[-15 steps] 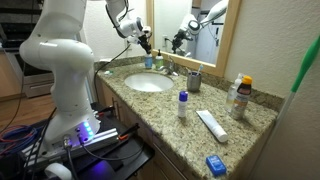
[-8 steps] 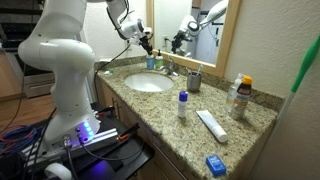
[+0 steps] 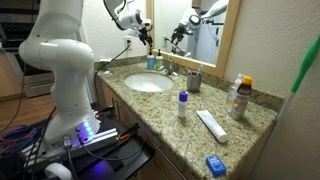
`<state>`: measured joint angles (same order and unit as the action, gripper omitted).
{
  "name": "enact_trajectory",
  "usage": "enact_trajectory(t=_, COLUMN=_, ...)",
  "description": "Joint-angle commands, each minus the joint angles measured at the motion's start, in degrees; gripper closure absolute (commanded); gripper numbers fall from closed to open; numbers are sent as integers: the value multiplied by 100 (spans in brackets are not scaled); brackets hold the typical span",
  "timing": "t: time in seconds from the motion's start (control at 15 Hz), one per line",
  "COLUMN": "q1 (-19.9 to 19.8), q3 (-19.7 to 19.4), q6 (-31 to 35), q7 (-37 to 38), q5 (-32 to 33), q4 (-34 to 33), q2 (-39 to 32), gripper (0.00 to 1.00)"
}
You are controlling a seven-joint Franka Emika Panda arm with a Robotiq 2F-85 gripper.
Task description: Pick up the blue bottle and place it on the left. Then pick up the small bottle with a blue cap and place it on the left
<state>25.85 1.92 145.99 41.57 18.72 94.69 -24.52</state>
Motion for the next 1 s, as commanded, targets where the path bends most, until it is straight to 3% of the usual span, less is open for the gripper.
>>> enact_trajectory(t=0.0, q1=-474, q3=546, q6=-1309, q7=-1389, q5=-912, q4=558, q2=1171, gripper=0)
enact_trajectory(t=0.27, q1=-633, q3=528, q6=-3173, q7=-1871, q5=-923, q4=464, q2=2107, gripper=0)
enact_trajectory(t=0.73, q1=-869, q3=903, q6=-6399, q7=-376, q5=-400, q4=-244, q2=2595, gripper=0)
enact_trajectory(t=0.87, q1=-903, q3=992, q6=-6923, q7=207, q5=-690, q4=-403, q2=2540, gripper=0)
enact_trajectory(t=0.93, q1=-919, q3=1004, q6=-6543, q7=-170, q5=-512, q4=-208, q2=2667, gripper=0)
